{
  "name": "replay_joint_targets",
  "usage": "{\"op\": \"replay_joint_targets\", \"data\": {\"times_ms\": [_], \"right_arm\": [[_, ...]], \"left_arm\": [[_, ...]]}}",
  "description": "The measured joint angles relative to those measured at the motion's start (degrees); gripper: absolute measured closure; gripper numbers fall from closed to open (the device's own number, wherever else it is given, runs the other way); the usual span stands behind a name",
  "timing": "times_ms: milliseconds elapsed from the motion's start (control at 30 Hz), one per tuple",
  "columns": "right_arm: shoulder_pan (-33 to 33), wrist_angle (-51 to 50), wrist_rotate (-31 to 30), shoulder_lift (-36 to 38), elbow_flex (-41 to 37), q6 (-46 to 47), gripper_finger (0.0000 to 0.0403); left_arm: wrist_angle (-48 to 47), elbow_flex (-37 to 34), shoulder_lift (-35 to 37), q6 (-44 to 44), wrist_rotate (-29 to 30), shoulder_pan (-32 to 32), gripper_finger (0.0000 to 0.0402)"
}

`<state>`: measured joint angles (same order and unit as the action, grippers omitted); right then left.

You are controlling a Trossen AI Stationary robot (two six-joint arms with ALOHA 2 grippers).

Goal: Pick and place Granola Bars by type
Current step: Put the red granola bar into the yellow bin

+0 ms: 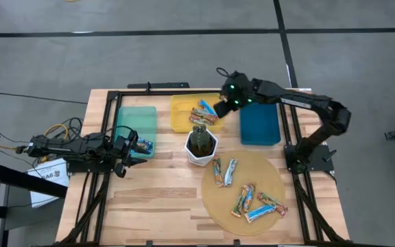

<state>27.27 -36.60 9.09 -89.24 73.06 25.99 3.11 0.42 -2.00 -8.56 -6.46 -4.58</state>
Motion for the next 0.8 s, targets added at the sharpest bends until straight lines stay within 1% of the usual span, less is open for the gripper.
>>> {"op": "replay_joint_targets", "data": {"times_ms": [200,433,600,800], "right_arm": [[-6.22,-14.19,0.08,8.28,0.00,-6.44,0.0308],[-18.46,-32.92,0.10,15.85,0.00,-6.26,0.0308],[-28.78,-42.33,0.14,19.26,0.00,1.31,0.0308],[-40.02,-49.71,0.01,20.03,-1.12,9.41,0.0308]], "left_arm": [[0.00,-0.02,0.02,-0.01,0.00,0.01,0.0257],[0.00,-0.01,0.02,0.00,-0.01,0.01,0.0257],[0.00,-0.02,0.02,0.00,-0.02,0.00,0.0257],[0.00,0.00,0.00,-0.02,-0.02,0.02,0.0257]]}}
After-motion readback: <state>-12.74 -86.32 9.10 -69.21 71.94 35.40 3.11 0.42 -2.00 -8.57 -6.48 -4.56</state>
